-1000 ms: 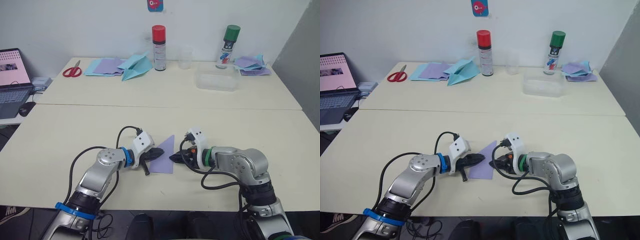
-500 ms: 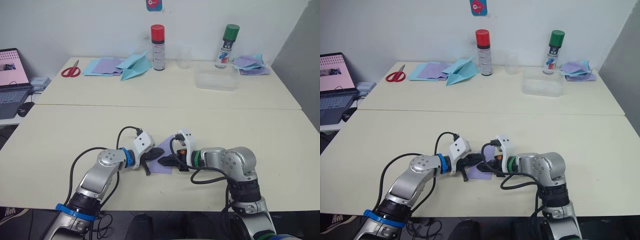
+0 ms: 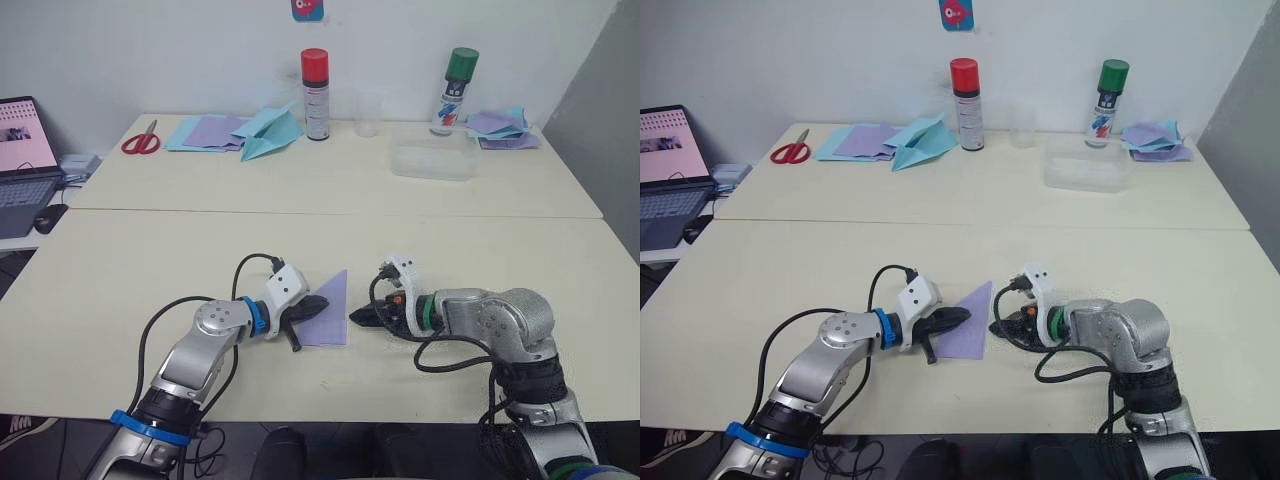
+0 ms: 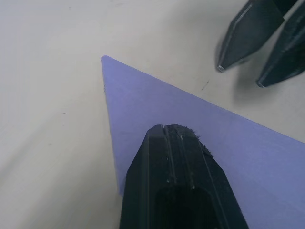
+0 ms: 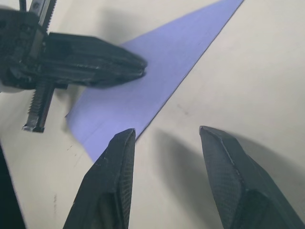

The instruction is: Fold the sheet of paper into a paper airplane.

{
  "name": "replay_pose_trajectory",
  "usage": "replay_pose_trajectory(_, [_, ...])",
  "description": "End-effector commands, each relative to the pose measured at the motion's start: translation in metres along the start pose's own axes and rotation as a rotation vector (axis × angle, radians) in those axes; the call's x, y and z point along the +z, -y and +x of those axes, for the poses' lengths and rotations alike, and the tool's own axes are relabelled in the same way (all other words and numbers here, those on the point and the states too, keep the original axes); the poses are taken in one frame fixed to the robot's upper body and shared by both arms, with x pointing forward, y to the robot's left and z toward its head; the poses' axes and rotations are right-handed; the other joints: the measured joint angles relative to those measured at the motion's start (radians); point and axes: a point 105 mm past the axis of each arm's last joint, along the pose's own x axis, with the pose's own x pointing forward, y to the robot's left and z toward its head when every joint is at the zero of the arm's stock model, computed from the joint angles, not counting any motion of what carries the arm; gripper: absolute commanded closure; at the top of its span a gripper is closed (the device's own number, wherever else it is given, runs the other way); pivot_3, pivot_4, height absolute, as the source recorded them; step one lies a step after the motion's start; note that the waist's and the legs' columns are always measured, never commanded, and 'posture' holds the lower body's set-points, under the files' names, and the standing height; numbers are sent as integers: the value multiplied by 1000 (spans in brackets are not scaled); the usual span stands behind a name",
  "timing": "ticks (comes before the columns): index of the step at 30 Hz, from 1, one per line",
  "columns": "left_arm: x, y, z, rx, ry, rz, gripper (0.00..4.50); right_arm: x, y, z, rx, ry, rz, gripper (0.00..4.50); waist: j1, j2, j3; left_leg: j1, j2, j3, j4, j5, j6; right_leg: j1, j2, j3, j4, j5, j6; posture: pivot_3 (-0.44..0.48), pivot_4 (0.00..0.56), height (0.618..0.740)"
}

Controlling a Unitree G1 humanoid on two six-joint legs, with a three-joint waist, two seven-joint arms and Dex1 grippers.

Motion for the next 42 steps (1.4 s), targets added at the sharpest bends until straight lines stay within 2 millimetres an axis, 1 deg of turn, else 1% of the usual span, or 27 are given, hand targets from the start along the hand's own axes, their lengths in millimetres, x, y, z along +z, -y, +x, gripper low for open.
replay_pose_trajectory(1, [-20, 7, 3, -13, -63, -44, 4500, 18, -16, 3, 29, 125, -300, 2289, 1, 0, 0, 0, 0, 0, 0, 0, 0, 0, 0, 0, 0, 0, 0, 0, 150, 740])
replay_pose_trajectory(2, [-20, 6, 3, -11, -59, -44, 4500, 18, -20, 5, 38, 143, -416, 2289, 1, 0, 1, -1, 0, 0, 0, 0, 0, 0, 0, 0, 0, 0, 0, 0, 150, 740])
replay_pose_trajectory(3, [-19, 5, 3, -9, -56, -46, 4500, 17, -23, 7, 51, 151, -490, 2289, 0, 0, 1, -1, -1, 0, 0, 0, 0, -1, 0, 0, -1, 0, 0, 0, 150, 740])
replay_pose_trajectory(6, [-10, -2, 2, 17, -7, -76, 4500, 14, -25, 19, 67, 183, -472, 2289, 0, -1, 2, -1, -1, 0, 0, 0, 0, -1, 0, 0, -1, 0, 0, 0, 150, 740])
replay_pose_trajectory(7, [0, -5, -2, 13, 35, -107, 4500, 15, -25, 24, 66, 194, -479, 2289, 0, -2, 2, -1, 0, 0, 0, 0, 0, -1, 0, 0, -1, 0, 0, 0, 150, 740])
replay_pose_trajectory(8, [12, -10, -8, 11, 81, -137, 3968, 18, -25, 26, 61, 208, -478, 2252, 0, -3, 3, -1, 0, 0, 0, 0, 0, -1, 0, 0, 0, 0, 0, 0, 150, 740])
replay_pose_trajectory(9, [20, -13, -13, 7, 112, -156, 3756, 20, -24, 28, 57, 219, -478, 2252, -1, -4, 5, -2, 1, 0, 0, 0, 0, -2, 1, 0, 1, 0, 0, 0, 150, 740])
replay_pose_trajectory(11, [34, -20, -24, 8, 152, -176, 3186, 25, -22, 27, 45, 239, -482, 2252, -1, -5, 8, -4, 1, -1, 1, 0, 0, -4, 2, -1, 1, 0, 0, 0, 150, 740])
replay_pose_trajectory(13, [47, -31, -37, 7, 166, -161, 2516, 29, -17, 23, 29, 261, -502, 2252, 0, -8, 12, -8, 1, -2, 1, 0, 0, -7, 2, -2, 2, 0, 0, 0, 150, 740])
replay_pose_trajectory(15, [54, -40, -47, -2, 152, -106, 1907, 33, -15, 20, 24, 282, -517, 2252, 0, -9, 15, -11, 1, -3, 2, 0, 0, -10, 3, -3, 2, 0, 0, 0, 150, 740])
replay_pose_trajectory(17, [59, -49, -52, -9, 120, 2, 1239, 36, -17, 19, 22, 301, -517, 2252, 0, -9, 16, -15, 1, -2, 2, 0, 0, -13, 3, -2, 2, 0, 0, 0, 150, 740])
replay_pose_trajectory(19, [62, -59, -51, -13, 91, 118, 584, 37, -19, 19, 26, 310, -535, 2252, 1, -9, 16, -15, 1, -2, 2, 0, -1, -14, 3, -2, 2, 0, 0, 0, 150, 740])
replay_pose_trajectory(21, [59, -63, -47, -43, 44, 260, 14, 37, -21, 21, 28, 314, -533, 2252, 2, -9, 16, -15, 0, -1, 2, 0, -1, -14, 3, -2, 2, 0, 0, 0, 150, 740])
replay_pose_trajectory(23, [55, -64, -43, -88, 5, 428, 14, 38, -21, 23, 29, 316, -525, 2252, 2, -9, 16, -15, 0, 0, 1, 0, 0, -14, 3, -2, 2, 0, 0, 0, 150, 740])
replay_pose_trajectory(26, [59, -66, -33, -154, 25, 656, 14, 38, -20, 24, 24, 315, -519, 2252, 3, -9, 16, -18, 0, 0, 2, 0, 0, -17, 3, -1, 3, 1, -2, 0, 150, 740])
replay_pose_trajectory(27, [60, -66, -31, -179, 25, 724, 14, 38, -20, 24, 22, 315, -519, 2252, 5, -9, 16, -19, 0, 1, 2, 0, 0, -18, 3, -2, 3, 2, -2, 0, 150, 740])
replay_pose_trajectory(29, [60, -66, -29, -222, 34, 809, 14, 38, -19, 23, 19, 311, -520, 2252, 5, -9, 16, -20, 0, 2, 3, 0, 0, -18, 4, -3, 3, 3, -4, 0, 150, 740])
replay_pose_trajectory(32, [58, -61, -24, -278, 47, 886, 14, 38, -15, 23, 2, 310, -498, 2252, 4, -9, 16, -21, 0, 3, 3, 0, 0, -18, 6, -3, 3, 3, -4, 0, 150, 740])
replay_pose_trajectory(35, [55, -50, -17, -346, 76, 929, 14, 37, -9, 22, -22, 305, -472, 2252, 3, -9, 16, -21, 0, 3, 3, 0, 0, -18, 6, -3, 3, 3, -4, 0, 150, 740])
replay_pose_trajectory(37, [51, -46, -15, -371, 82, 934, 14, 35, -6, 21, -29, 297, -460, 2252, 3, -9, 16, -21, 0, 3, 3, 0, 0, -18, 7, -3, 4, 3, -4, 0, 150, 740])
replay_pose_trajectory(40, [52, -44, -15, -378, 100, 945, 14, 32, -4, 21, -37, 285, -465, 2252, 2, -9, 16, -21, 0, 3, 4, 0, 0, -18, 8, -4, 4, 3, -5, 0, 150, 740])
replay_pose_trajectory(42, [54, -40, -14, -384, 132, 973, 400, 29, 0, 21, -50, 268, -445, 2252, 2, -9, 16, -21, 0, 2, 4, 0, 0, -18, 10, -4, 4, 3, -5, 0, 150, 740])
